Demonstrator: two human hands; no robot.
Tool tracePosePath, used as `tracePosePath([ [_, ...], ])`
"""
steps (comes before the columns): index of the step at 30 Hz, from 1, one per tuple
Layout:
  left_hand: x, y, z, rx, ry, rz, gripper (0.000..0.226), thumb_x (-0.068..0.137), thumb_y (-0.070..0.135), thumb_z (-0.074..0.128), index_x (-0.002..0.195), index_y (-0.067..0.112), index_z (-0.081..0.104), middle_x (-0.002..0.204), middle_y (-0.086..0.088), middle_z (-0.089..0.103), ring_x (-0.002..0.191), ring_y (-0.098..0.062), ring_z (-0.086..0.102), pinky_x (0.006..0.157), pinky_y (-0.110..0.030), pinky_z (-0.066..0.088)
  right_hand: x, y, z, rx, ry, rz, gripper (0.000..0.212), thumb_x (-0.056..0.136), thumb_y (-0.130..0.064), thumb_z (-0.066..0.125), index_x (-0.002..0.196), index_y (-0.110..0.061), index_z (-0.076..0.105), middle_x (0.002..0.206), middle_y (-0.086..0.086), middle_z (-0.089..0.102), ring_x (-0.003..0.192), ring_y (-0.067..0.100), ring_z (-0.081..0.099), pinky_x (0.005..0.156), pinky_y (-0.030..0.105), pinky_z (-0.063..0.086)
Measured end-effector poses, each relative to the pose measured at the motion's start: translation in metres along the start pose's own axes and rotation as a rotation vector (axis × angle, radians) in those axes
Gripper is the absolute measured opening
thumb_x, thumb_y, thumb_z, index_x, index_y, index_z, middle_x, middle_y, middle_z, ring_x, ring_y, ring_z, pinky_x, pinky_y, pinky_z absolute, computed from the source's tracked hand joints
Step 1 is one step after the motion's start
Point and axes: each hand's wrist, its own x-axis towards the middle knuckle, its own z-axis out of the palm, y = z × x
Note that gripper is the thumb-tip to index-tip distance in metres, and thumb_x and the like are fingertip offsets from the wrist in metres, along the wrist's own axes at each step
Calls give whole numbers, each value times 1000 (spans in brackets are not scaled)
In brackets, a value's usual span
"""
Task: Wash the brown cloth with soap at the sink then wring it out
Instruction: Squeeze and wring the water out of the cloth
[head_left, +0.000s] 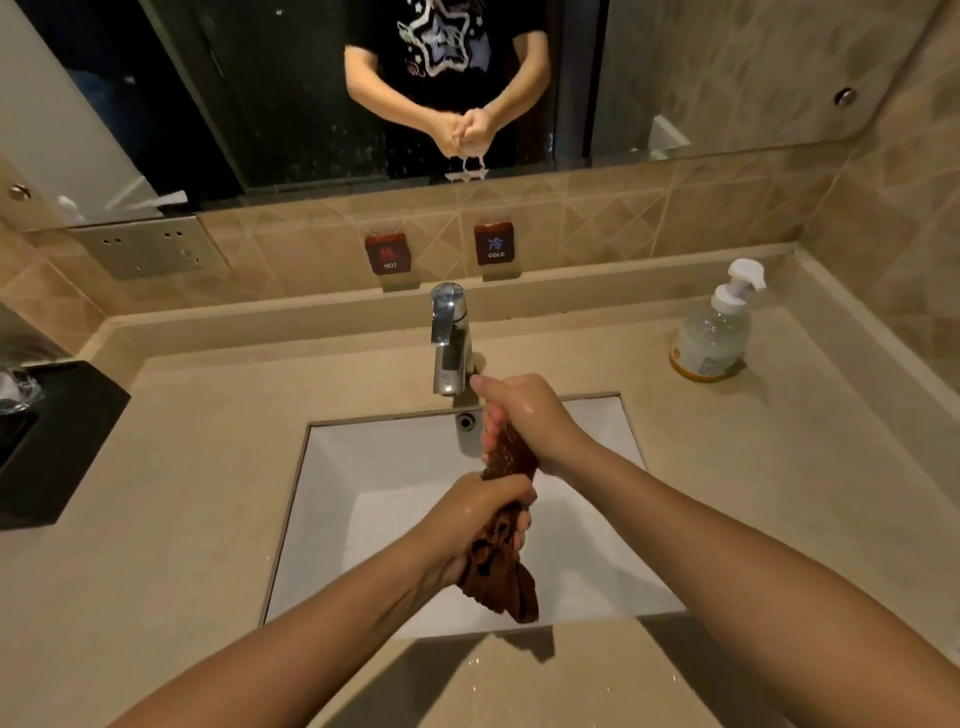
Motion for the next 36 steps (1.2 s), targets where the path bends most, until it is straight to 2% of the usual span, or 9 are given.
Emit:
tracePosePath([
  [8,6,-4,2,-93,74,3,18,85,6,52,67,9,51,51,-5,50,42,-15,44,48,-22,39,1,-4,8,-163,117,8,46,91,-24,52,50,-6,48,43,11,51,36,21,52,47,28,50],
  [13,6,3,-6,-303,-41,-76,23,87,11,54,64,11,51,53,-2,49,38,-12,43,44,-21,40,5,-12,9,-41,68,19,44,92,-25,54,54,-4,50,51,13,52,41,22,54,50,31,53],
  [15,8,5,-5,-409,-72,-47,22,87,10,53,65,11,50,53,-2,48,39,-12,44,43,-22,41,8,-18,9,-93,92,-11,46,94,-37,47,65,-4,59,66,15,63,60,26,63,68,36,56],
  [17,10,8,-3,-474,-60,24,19,86,11,54,68,10,50,56,-4,50,44,-14,47,46,-24,44,0,-19,6,-258,146,-56,49,96,-48,33,99,-11,65,98,9,67,91,24,64,85,35,52],
  [19,14,14,-4,-467,-21,143,12,84,14,57,76,6,53,66,-7,53,55,-16,53,55,-27,46,-22,-7,4,-336,180,-171,43,97,-47,28,126,-26,51,111,-4,57,101,18,58,78,22,48],
  [25,10,44,3,-656,15,382,20,90,30,52,77,15,55,74,-2,52,65,-13,57,59,-25,50,-76,32,37,-440,346,-482,54,82,-71,30,133,-54,27,144,-23,27,130,-6,30,94,4,34],
  [29,6,43,21,-720,-113,369,32,94,41,45,82,15,59,71,-3,58,69,-14,60,66,-26,48,-55,17,41,-433,646,-569,63,81,-70,38,129,-31,49,133,-11,46,117,3,47,89,13,44],
  [33,5,35,25,-806,-76,413,31,92,37,53,104,11,66,88,-5,66,89,-16,64,87,-29,47,-39,12,26,-508,743,-599,42,88,-51,41,92,-18,67,85,-4,66,73,9,61,59,9,42],
  [36,8,28,22,-775,-54,425,37,95,35,50,119,9,63,96,-7,69,94,-14,66,87,-28,48,-33,14,22,-528,766,-615,41,92,-37,41,72,-11,65,62,0,62,55,13,58,47,22,44],
])
